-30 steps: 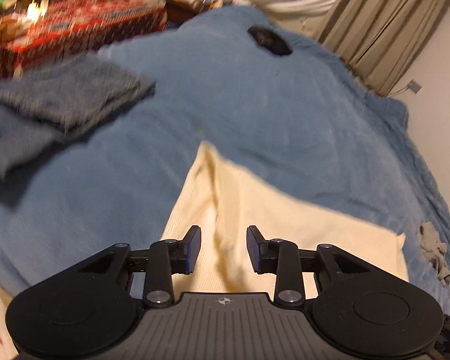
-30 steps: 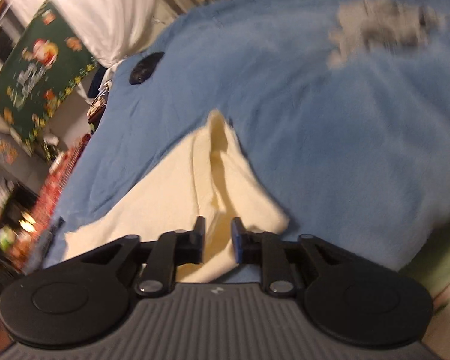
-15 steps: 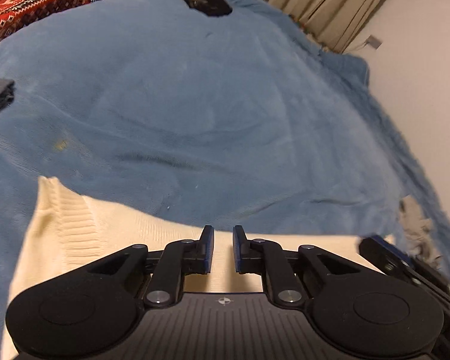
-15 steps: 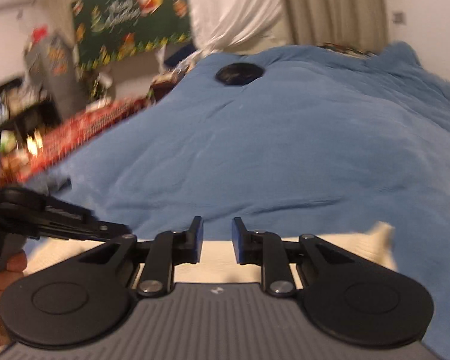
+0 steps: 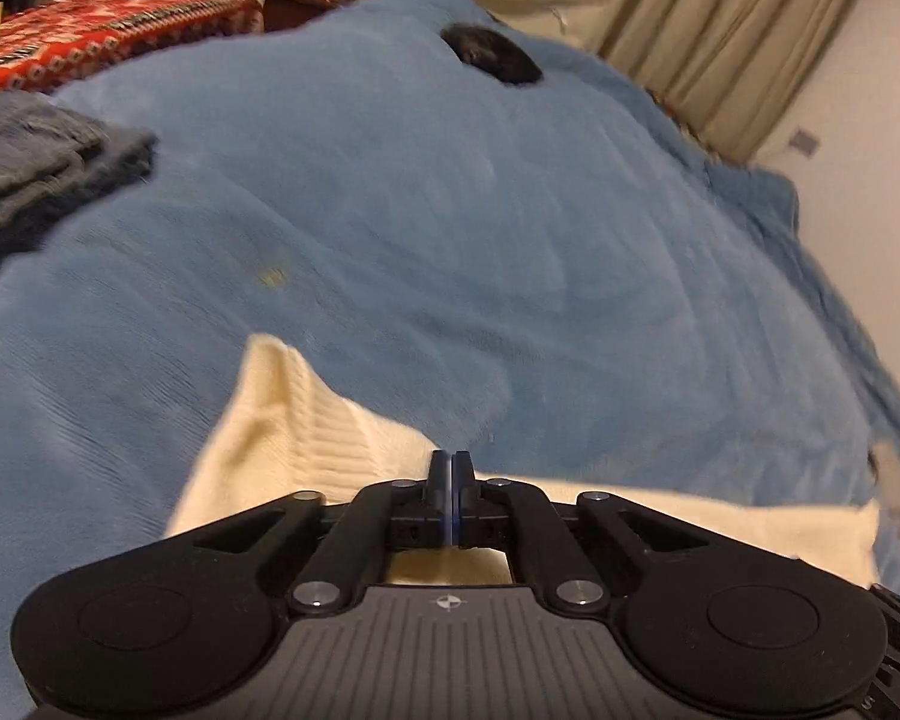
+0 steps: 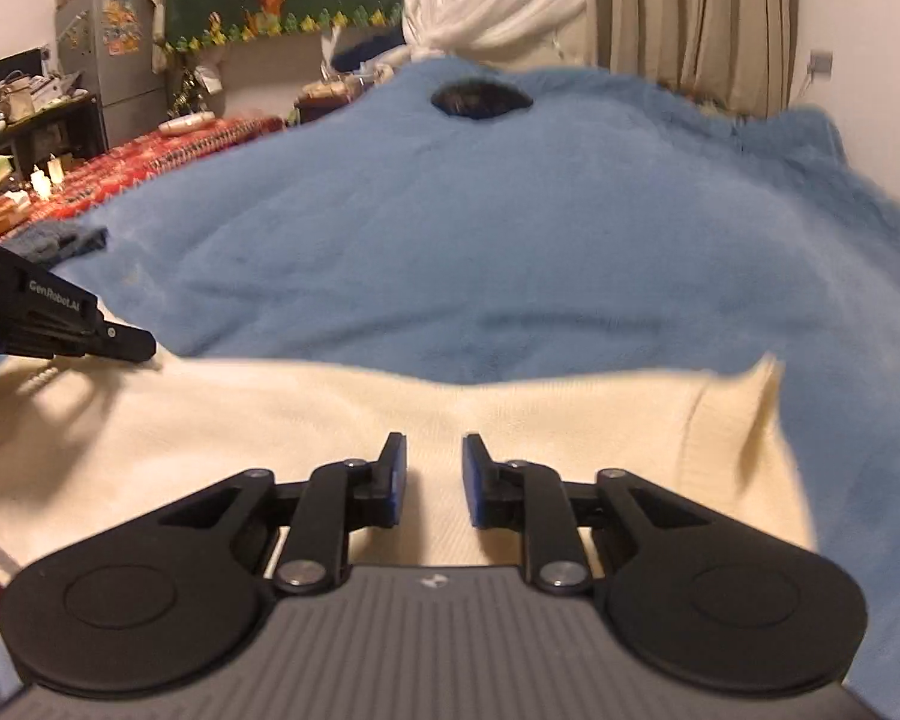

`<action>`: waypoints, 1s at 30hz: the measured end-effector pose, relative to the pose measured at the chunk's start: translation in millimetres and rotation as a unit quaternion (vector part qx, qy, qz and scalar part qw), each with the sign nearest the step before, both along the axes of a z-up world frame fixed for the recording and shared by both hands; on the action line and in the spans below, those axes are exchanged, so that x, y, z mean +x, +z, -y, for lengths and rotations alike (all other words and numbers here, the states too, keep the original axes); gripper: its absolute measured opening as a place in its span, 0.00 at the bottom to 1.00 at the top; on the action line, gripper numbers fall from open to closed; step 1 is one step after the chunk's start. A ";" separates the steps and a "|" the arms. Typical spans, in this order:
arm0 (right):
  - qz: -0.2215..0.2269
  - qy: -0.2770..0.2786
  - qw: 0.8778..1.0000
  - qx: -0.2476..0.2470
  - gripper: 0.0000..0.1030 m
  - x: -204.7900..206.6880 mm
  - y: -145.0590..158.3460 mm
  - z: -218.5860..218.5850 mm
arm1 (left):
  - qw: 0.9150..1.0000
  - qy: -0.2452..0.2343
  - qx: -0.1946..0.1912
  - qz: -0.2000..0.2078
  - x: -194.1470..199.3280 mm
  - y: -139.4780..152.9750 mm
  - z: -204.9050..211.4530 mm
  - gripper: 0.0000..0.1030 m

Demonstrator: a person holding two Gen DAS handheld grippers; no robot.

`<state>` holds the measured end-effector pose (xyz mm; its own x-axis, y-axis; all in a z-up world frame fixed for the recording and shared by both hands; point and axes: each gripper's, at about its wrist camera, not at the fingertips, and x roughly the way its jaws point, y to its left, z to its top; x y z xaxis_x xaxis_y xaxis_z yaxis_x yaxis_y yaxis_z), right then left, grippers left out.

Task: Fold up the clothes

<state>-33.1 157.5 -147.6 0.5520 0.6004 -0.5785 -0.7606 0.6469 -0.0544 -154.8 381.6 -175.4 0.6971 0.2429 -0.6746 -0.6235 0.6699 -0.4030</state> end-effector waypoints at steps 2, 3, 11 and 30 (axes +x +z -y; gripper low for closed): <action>0.028 -0.005 1.000 0.005 0.29 0.0 13.8 1.2 | 1.000 -0.001 0.027 -0.005 -3.3 9.5 -4.8 0.12; 0.032 -0.011 0.999 0.004 0.30 6.3 16.4 0.8 | 0.999 0.002 0.043 -0.017 -3.1 11.6 -8.9 0.15; -0.072 -0.067 0.995 0.012 0.02 73.2 -14.0 34.2 | 0.998 0.009 0.003 -0.064 -18.8 -11.3 -57.5 0.03; -0.131 -0.161 0.976 0.059 0.16 113.0 3.1 84.1 | 0.996 0.024 -0.070 -0.041 -29.3 7.6 -81.1 0.43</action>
